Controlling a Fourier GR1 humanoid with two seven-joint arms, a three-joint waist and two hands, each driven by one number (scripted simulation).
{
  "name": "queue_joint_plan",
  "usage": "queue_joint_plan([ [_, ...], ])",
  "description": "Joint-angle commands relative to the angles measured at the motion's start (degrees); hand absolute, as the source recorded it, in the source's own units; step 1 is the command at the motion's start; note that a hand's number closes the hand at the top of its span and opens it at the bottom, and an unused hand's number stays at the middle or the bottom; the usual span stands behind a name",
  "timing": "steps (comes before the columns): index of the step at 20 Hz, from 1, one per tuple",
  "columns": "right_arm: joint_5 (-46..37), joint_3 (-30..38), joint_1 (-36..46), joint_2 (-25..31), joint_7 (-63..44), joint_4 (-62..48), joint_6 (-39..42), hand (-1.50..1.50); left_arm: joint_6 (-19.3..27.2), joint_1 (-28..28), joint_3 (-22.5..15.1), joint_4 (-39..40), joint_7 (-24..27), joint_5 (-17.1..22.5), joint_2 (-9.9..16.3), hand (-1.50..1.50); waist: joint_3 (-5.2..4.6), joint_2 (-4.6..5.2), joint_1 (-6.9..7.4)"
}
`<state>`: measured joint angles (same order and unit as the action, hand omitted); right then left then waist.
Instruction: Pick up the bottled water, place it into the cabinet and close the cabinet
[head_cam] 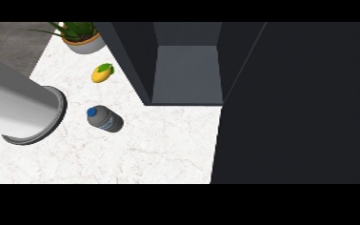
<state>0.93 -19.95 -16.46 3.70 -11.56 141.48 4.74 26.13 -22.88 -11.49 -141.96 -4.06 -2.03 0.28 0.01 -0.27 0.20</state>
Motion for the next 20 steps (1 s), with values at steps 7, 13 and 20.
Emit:
queue_joint_plan([
  [7, -8.41, -9.04, 4.36, -3.20, -6.31, 0.88, -6.04, -1.50, 3.86, -5.97, -9.10, -9.02, -4.12, -7.61, 0.83, -1.50, 0.01, 0.08, 0.14],
  [13, -9.54, -10.59, 4.76, -1.77, -8.26, 4.09, -7.38, -1.50, 3.19, -5.91, -2.28, -8.44, -4.80, -2.66, 3.32, -1.50, -0.04, 0.06, 0.13],
  [20, -11.04, -13.60, 0.87, 1.53, -8.88, 9.08, -9.40, -1.50, 2.66, -7.02, -1.41, -4.71, -2.48, -0.99, 3.90, -1.50, -0.05, -0.08, -0.24],
])
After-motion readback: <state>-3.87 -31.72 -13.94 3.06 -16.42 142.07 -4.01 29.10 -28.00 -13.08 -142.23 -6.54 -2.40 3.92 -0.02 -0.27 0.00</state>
